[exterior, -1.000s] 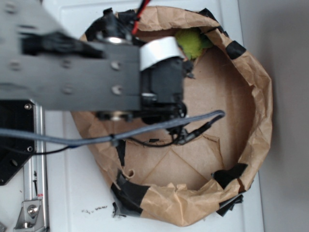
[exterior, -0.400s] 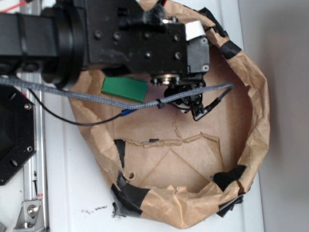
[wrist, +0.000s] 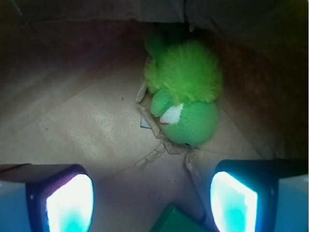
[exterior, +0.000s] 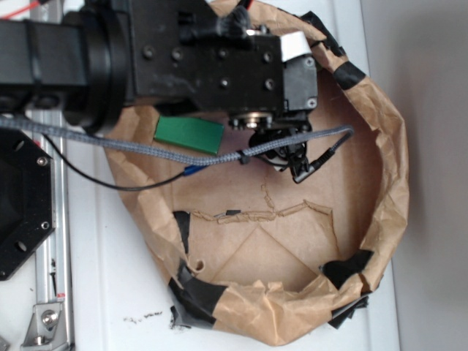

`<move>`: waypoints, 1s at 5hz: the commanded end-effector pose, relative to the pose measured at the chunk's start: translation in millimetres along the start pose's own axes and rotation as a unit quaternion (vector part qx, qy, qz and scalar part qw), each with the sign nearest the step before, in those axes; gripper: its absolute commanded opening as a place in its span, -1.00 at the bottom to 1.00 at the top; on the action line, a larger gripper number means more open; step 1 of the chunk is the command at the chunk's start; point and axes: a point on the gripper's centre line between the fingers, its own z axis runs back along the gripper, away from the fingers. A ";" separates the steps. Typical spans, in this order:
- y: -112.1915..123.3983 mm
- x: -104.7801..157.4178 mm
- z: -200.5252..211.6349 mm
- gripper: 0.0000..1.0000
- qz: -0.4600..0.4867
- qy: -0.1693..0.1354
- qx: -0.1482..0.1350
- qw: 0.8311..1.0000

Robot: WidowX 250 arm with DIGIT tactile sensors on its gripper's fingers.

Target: Grab the green animal.

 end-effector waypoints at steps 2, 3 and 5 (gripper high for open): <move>15.4 47.8 -36.9 1.00 -0.004 -0.111 -0.005 0.994; 25.7 53.5 -32.6 1.00 -0.030 -0.113 0.004 0.993; 25.8 41.5 -13.3 1.00 -0.028 -0.087 0.004 0.996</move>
